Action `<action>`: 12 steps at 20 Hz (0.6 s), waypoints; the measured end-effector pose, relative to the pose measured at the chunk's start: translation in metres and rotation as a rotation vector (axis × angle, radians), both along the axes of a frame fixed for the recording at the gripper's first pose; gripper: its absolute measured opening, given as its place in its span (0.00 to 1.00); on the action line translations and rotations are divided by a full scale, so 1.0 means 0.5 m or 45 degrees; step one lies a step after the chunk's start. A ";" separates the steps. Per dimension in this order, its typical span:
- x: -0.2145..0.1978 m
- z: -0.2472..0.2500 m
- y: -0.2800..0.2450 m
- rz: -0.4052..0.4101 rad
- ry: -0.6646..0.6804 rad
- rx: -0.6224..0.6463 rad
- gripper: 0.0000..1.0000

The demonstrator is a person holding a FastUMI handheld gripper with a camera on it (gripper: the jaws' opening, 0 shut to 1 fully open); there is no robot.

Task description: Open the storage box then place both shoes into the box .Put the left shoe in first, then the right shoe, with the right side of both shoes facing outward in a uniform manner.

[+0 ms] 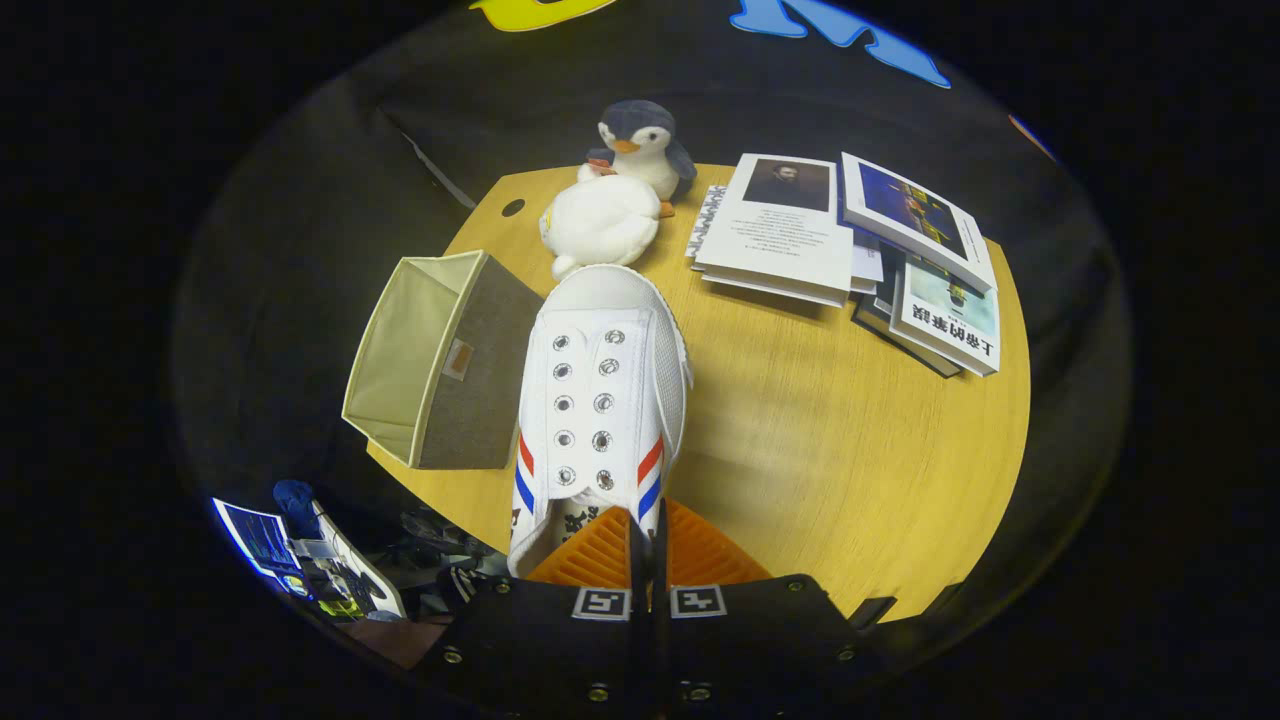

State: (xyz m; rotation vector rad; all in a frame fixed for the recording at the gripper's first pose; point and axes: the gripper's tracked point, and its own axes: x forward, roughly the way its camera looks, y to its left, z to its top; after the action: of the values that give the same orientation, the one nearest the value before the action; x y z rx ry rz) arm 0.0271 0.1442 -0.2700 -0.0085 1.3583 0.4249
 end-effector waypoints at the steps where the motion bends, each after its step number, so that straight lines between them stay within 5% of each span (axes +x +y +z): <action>1: 0.001 0.001 0.022 0.012 0.011 0.015 0.00; 12: 0.060 0.048 0.242 0.199 -0.021 0.069 0.00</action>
State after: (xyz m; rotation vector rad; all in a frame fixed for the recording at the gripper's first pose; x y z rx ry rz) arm 0.0571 0.2654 -0.2459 -0.0740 1.3340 0.5916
